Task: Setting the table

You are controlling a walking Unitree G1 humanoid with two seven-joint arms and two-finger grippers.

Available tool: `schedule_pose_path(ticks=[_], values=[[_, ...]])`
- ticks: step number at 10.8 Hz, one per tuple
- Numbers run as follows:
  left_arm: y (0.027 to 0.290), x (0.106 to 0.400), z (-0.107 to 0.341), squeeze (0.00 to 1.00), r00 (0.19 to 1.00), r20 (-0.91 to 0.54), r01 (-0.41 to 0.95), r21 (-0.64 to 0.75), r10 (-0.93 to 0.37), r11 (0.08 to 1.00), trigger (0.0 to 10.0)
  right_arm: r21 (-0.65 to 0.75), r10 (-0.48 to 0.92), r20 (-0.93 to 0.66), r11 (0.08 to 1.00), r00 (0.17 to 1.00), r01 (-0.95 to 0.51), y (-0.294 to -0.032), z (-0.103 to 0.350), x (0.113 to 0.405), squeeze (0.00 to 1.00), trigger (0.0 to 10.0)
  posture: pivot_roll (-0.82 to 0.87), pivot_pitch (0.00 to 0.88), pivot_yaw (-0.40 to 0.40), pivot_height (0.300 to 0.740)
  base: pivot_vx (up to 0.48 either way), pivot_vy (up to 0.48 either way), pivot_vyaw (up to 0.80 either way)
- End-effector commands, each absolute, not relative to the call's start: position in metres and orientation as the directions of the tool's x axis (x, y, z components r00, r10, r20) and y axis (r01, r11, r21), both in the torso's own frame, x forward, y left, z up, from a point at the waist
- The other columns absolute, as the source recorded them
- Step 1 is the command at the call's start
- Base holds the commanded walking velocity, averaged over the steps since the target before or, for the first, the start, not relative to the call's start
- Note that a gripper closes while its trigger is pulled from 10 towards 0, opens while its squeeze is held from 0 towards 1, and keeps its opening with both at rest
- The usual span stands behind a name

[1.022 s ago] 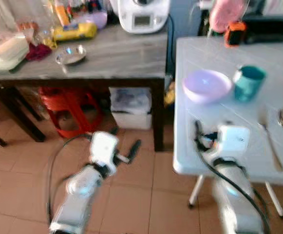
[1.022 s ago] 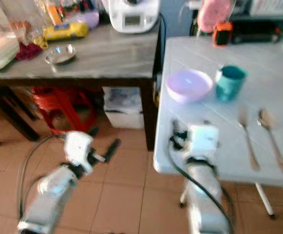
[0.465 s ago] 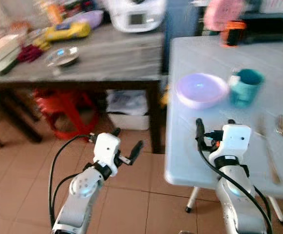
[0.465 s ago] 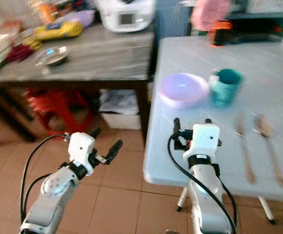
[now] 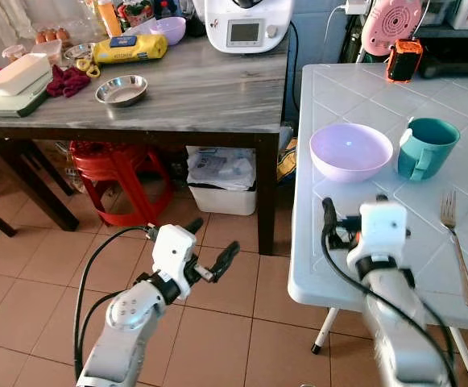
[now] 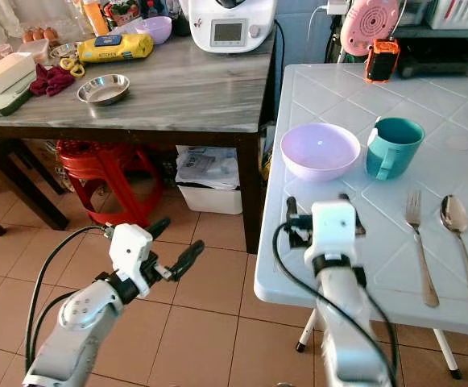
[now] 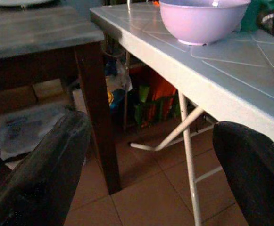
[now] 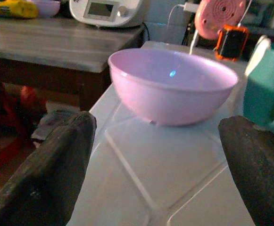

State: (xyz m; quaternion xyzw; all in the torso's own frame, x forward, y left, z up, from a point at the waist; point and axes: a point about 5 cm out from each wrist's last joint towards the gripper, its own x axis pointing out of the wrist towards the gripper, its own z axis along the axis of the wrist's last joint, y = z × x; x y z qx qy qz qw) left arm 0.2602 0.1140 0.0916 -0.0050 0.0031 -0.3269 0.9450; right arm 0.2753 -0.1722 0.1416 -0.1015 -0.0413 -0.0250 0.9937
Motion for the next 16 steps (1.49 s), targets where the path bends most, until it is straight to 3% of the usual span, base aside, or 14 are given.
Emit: schedule_pose_path(ticks=[1, 5, 6, 8, 16], values=[[0.116, 0.258, 0.093, 0.0, 0.779, -0.006, 0.627, -0.015, -0.627, 0.779, 10.0, -0.193, -0.051, 0.07, 0.979, 0.996, 0.063, -0.175, 0.14, 0.277, 0.0, 10.0, -0.08, 0.121, 0.11, 0.74, 0.0, 0.0, 0.0], [0.117, 0.257, 0.095, 0.0, 0.8, -0.006, 0.6, -0.024, -0.6, 0.8, 10.0, -0.157, -0.064, 0.119, 0.984, 0.991, 0.082, -0.171, 0.143, 0.268, 0.0, 10.0, -0.08, 0.12, 0.103, 0.74, 0.0, 0.0, 0.0], [0.121, 0.261, 0.095, 0.0, 0.843, -0.011, 0.537, -0.041, -0.538, 0.843, 10.0, -0.13, -0.051, 0.111, 0.989, 0.992, 0.066, -0.164, 0.141, 0.263, 0.0, 10.0, -0.08, 0.117, 0.102, 0.74, 0.0, 0.0, 0.0], [0.123, 0.264, 0.093, 0.0, 0.86, -0.036, 0.507, -0.031, -0.508, 0.861, 10.0, -0.117, -0.045, 0.098, 0.992, 0.994, 0.057, -0.162, 0.137, 0.262, 0.0, 10.0, -0.08, 0.111, 0.102, 0.74, 0.0, 0.0, -0.76], [0.119, 0.261, 0.091, 0.0, 0.833, -0.035, 0.551, -0.037, -0.552, 0.834, 10.0, -0.117, -0.038, 0.099, 0.992, 0.994, 0.049, -0.161, 0.136, 0.263, 0.0, 10.0, -0.08, 0.114, 0.11, 0.74, 0.0, -0.075, 0.0]])
